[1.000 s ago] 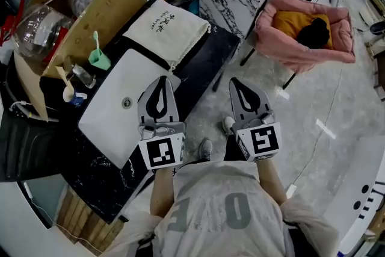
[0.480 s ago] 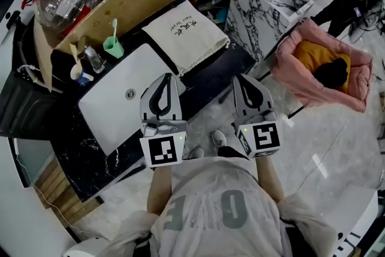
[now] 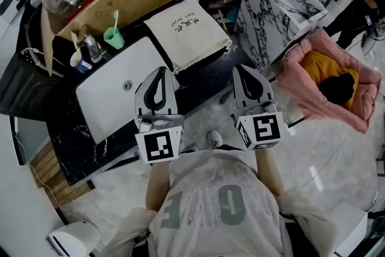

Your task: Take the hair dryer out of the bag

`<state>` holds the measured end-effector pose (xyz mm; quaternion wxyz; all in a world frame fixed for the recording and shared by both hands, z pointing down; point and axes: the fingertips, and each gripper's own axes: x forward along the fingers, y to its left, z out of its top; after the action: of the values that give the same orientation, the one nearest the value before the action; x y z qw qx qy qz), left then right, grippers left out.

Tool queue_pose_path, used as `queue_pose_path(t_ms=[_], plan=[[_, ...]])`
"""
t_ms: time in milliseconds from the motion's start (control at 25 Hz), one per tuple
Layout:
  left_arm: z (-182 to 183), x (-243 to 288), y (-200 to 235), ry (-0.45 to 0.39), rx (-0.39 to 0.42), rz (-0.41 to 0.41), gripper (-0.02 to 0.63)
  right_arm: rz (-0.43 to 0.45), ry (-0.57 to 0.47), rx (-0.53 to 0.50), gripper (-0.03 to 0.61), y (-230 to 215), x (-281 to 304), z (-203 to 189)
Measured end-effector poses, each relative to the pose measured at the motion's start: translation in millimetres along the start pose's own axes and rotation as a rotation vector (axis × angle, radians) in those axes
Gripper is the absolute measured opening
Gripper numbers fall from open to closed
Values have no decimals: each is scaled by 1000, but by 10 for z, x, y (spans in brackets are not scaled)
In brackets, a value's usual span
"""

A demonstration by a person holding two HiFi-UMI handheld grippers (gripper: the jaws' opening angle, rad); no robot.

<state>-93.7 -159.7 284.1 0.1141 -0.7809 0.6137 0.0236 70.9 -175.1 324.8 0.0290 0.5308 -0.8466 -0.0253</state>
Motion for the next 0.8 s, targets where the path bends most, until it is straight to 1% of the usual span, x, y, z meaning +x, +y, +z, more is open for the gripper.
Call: queue_pose_path(t_ms=[400, 800], plan=[[-43, 63, -51, 23, 16, 53, 29, 59, 4, 1, 31, -115, 99, -56], [-76, 5, -95, 15, 18, 93, 31, 111, -7, 3, 32, -130, 73, -129]])
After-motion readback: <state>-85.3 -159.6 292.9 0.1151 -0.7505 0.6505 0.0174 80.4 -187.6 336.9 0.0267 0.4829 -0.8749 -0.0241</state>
